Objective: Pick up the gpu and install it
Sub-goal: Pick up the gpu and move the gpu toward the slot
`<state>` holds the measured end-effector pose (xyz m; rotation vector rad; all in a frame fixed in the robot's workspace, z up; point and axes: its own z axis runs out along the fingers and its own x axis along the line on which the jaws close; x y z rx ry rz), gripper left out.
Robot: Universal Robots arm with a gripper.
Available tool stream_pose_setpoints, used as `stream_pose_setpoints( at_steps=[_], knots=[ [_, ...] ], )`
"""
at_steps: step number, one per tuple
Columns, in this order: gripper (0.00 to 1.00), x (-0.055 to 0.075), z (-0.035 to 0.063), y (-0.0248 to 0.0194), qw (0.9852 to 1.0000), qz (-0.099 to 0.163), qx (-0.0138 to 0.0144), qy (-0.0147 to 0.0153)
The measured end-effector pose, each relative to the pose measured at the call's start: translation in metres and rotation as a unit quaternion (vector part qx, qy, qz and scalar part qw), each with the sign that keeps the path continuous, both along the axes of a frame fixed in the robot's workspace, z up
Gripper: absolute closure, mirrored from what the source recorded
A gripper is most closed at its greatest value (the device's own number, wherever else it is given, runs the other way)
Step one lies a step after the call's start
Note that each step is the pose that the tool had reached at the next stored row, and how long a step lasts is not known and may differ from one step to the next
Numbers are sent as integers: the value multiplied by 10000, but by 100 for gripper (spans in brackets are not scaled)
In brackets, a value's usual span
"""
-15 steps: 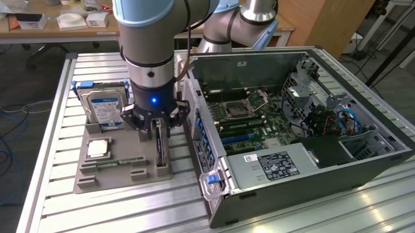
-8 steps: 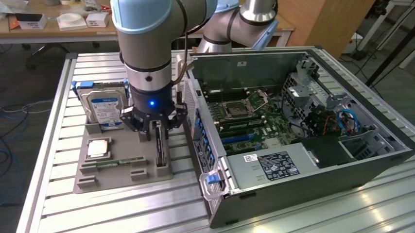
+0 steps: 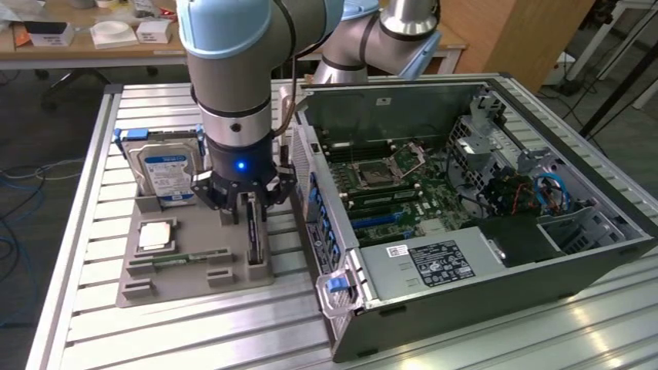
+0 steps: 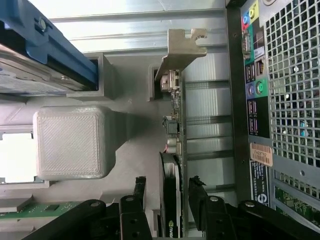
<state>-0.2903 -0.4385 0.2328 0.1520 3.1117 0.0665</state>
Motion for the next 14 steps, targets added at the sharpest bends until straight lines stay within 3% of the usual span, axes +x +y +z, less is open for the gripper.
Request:
stream_pose_setpoints(
  at_steps=[7, 14],
  knots=[
    [53, 0, 13, -34, 10000, -5, -5, 5],
    [53, 1, 22, -36, 10000, -11, -17, 5]
  ],
)
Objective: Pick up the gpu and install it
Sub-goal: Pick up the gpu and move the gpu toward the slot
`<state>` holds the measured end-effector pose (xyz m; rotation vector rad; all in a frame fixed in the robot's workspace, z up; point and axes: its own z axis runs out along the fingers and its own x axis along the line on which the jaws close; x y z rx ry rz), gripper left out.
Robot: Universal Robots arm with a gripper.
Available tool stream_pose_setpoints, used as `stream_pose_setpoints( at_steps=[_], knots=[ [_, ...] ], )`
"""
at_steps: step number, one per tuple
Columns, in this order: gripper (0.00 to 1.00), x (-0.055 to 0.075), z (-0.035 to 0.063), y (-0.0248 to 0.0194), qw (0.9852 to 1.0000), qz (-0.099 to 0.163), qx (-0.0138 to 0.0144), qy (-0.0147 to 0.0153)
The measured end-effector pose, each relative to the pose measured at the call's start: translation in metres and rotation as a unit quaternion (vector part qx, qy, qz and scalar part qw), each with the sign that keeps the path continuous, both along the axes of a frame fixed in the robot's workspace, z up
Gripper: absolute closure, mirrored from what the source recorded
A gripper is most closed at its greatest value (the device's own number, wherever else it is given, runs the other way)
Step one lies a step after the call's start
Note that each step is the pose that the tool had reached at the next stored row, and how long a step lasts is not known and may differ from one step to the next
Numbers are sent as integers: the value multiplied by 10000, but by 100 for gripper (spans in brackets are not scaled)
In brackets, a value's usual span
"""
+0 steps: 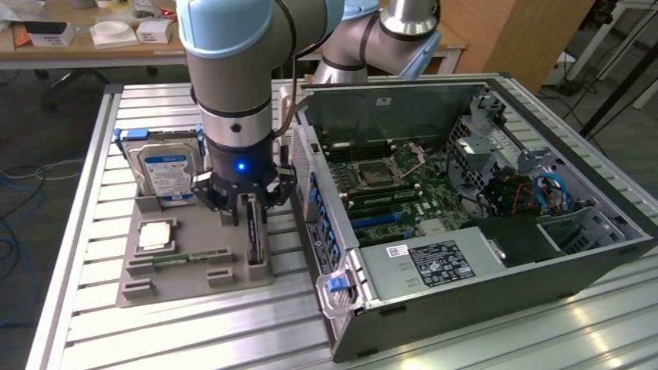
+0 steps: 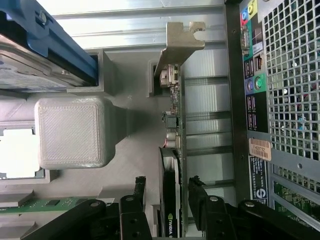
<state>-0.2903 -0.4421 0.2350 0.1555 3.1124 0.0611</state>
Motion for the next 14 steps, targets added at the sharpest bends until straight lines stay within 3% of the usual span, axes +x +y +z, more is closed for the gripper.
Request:
stream_pose_setpoints(
  at_steps=[11, 13, 14],
  knots=[
    [53, 32, 0, 0, 10000, 0, 0, 0],
    [54, 32, 0, 0, 10000, 0, 0, 0],
    [61, 32, 1, 0, 10000, 0, 0, 1]
  ],
)
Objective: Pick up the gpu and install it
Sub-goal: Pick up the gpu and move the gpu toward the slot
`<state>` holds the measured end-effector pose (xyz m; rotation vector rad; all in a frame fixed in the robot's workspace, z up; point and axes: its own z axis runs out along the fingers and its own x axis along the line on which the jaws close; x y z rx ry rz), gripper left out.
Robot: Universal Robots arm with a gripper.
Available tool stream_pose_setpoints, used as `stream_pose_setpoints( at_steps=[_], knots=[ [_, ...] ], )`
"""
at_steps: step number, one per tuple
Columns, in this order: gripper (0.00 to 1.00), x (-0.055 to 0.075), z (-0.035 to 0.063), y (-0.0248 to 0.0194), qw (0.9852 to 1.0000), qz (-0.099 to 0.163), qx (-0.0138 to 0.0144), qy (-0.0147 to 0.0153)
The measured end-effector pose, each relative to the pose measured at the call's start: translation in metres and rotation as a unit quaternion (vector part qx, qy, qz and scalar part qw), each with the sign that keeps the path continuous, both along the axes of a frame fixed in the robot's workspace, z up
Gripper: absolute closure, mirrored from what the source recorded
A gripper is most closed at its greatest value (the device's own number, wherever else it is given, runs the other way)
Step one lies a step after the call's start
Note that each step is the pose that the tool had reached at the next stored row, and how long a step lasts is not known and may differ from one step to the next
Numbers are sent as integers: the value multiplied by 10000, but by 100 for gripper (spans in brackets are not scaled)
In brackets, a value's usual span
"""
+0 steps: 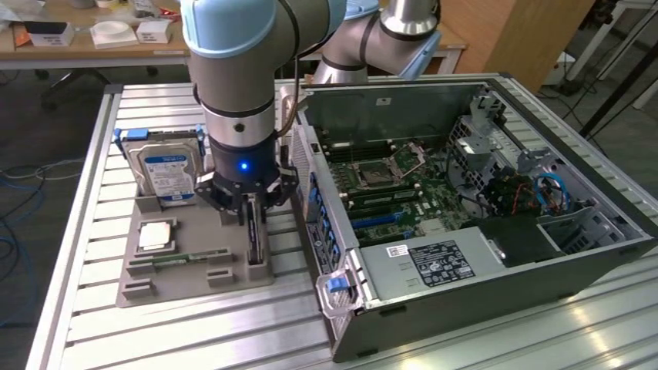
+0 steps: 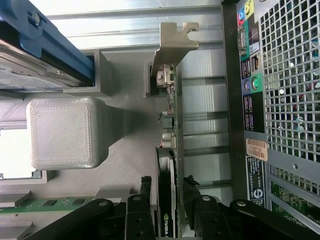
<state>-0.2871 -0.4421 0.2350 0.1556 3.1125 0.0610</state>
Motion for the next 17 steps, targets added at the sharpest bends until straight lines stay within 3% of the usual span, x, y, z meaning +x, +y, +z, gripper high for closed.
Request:
stream_pose_setpoints(
  at_steps=[9, 17],
  knots=[
    [74, 0, 0, 0, 10000, 0, 0, 0],
    [74, 0, 0, 0, 10000, 0, 0, 0]
  ],
)
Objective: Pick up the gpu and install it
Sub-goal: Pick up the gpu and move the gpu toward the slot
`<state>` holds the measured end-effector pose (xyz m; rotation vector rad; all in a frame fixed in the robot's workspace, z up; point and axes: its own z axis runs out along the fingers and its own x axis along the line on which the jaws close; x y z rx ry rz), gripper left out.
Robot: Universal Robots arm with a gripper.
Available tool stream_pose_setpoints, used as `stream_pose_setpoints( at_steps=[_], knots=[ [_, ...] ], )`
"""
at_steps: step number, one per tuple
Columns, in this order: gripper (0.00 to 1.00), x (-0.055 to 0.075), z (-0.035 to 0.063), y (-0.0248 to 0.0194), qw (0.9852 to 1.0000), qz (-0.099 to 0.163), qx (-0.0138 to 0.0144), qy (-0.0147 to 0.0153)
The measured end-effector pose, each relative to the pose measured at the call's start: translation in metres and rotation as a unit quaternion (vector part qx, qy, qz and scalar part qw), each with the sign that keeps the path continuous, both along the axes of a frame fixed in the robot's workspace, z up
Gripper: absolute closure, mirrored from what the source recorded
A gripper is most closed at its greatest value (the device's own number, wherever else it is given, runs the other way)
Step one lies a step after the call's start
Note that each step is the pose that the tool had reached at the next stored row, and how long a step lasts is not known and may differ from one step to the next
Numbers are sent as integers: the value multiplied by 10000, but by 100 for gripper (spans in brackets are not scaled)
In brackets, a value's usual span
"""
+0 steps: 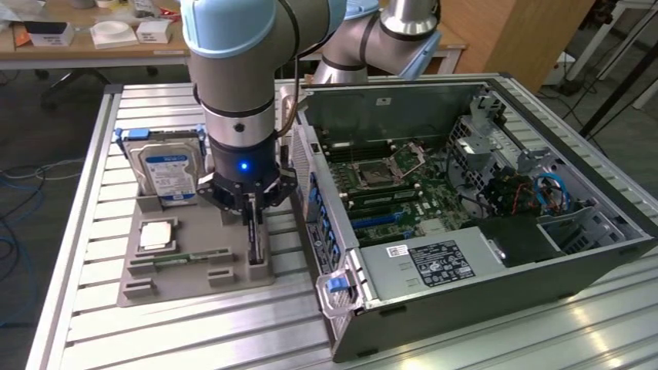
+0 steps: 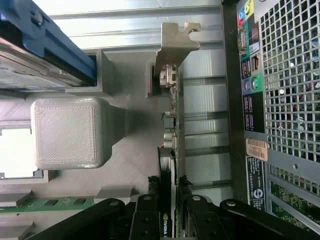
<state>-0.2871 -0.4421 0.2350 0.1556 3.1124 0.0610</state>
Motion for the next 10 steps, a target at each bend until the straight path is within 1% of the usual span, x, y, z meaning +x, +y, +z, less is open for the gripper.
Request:
stream_pose_setpoints(
  at_steps=[8, 10],
  knots=[
    [74, 0, 2, 0, 10000, 0, 0, 0],
    [74, 1, 45, 0, 10000, 0, 0, 0]
  ],
)
